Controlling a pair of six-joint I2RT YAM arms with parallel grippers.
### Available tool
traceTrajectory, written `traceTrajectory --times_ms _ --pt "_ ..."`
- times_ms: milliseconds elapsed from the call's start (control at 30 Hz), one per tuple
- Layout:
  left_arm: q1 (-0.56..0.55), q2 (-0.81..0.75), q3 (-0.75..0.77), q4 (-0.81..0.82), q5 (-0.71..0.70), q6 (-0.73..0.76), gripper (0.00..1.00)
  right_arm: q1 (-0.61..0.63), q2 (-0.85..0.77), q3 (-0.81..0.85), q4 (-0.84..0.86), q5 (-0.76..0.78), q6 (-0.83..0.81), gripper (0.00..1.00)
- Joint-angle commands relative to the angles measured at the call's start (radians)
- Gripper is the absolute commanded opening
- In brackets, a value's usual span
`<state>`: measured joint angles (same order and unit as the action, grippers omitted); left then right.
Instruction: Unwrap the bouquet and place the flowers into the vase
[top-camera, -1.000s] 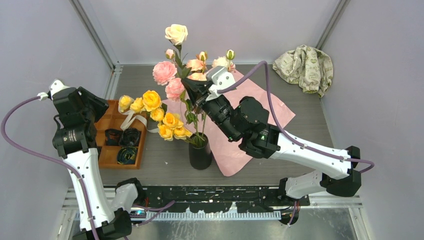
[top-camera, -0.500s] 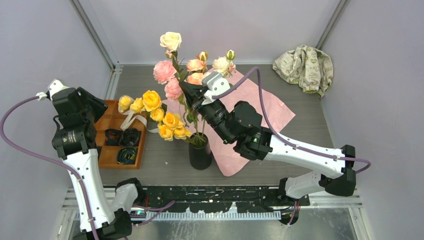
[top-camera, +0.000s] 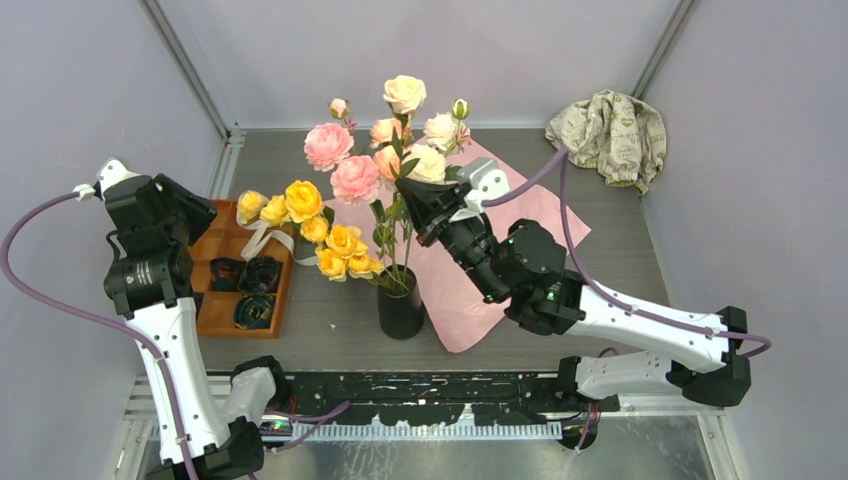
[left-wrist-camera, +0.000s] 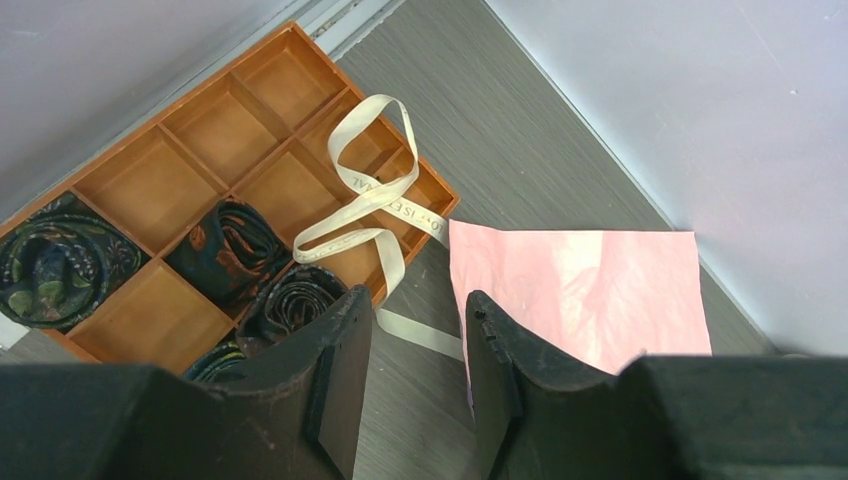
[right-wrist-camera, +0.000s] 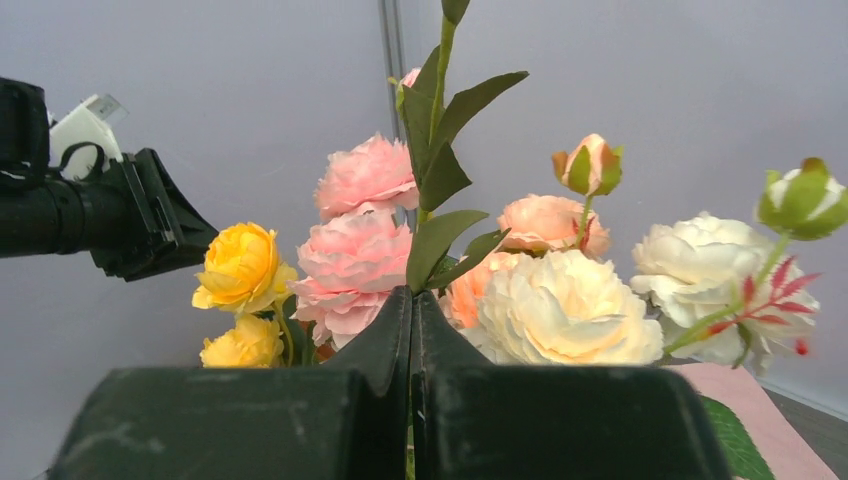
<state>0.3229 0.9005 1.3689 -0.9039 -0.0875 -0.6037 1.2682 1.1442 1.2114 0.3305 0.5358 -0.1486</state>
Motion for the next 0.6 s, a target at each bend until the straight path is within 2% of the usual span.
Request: traceTrajectory --times_ms 0,567 --pt "0.004 -0.011 0.015 0.030 0.021 -0.015 0.41 0.009 -0.062 -0.011 0.000 0.029 0.054 0.01" --pt "0.004 -0.025 -0.006 0.033 0.034 -0.024 0.41 0.030 -0.095 -0.085 -0.069 0.070 0.141 0.01"
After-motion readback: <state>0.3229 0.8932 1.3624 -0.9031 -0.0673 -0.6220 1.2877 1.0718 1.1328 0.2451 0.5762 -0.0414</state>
